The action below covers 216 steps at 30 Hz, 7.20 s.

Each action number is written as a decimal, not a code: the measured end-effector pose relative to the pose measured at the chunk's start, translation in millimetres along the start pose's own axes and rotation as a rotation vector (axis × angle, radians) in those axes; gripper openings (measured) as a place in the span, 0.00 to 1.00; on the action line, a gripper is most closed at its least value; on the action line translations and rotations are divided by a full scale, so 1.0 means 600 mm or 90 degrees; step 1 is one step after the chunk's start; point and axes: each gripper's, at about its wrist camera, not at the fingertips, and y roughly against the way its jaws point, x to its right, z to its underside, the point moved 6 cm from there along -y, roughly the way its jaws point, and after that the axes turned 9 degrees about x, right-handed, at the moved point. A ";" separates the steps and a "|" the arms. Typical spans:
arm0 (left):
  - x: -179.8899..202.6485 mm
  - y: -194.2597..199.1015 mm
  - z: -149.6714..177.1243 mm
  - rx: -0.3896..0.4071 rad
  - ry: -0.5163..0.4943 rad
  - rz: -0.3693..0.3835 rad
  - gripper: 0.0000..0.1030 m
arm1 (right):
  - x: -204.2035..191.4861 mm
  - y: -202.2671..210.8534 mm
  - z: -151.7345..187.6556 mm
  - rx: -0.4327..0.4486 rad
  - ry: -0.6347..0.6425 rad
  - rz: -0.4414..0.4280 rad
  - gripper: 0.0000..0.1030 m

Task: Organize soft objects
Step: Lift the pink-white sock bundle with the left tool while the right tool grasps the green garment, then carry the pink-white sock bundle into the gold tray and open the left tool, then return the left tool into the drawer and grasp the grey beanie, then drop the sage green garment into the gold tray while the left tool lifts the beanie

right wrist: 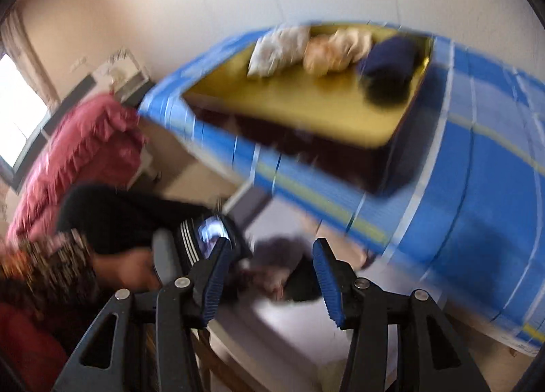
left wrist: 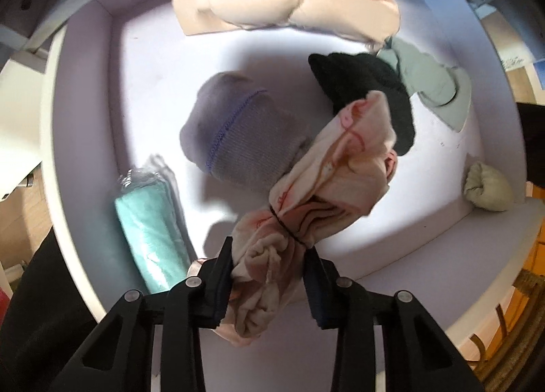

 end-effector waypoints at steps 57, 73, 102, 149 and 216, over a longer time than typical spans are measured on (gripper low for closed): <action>-0.082 0.558 -0.060 0.399 0.085 0.297 0.35 | 0.254 -0.311 0.286 -0.458 -0.063 0.308 0.31; -0.179 0.617 -0.267 0.450 0.205 0.220 0.35 | 0.253 -0.290 0.290 -0.461 -0.075 0.324 0.31; -0.268 0.468 -0.401 0.358 0.387 0.115 0.38 | 0.278 -0.292 0.284 -0.459 -0.115 0.312 0.32; -0.095 0.475 -0.079 0.466 0.108 0.058 0.39 | 0.243 -0.303 0.291 -0.470 -0.078 0.326 0.37; -0.122 -0.024 -0.037 0.079 0.147 0.099 0.48 | 0.215 -0.150 0.248 -0.323 -0.330 0.224 0.23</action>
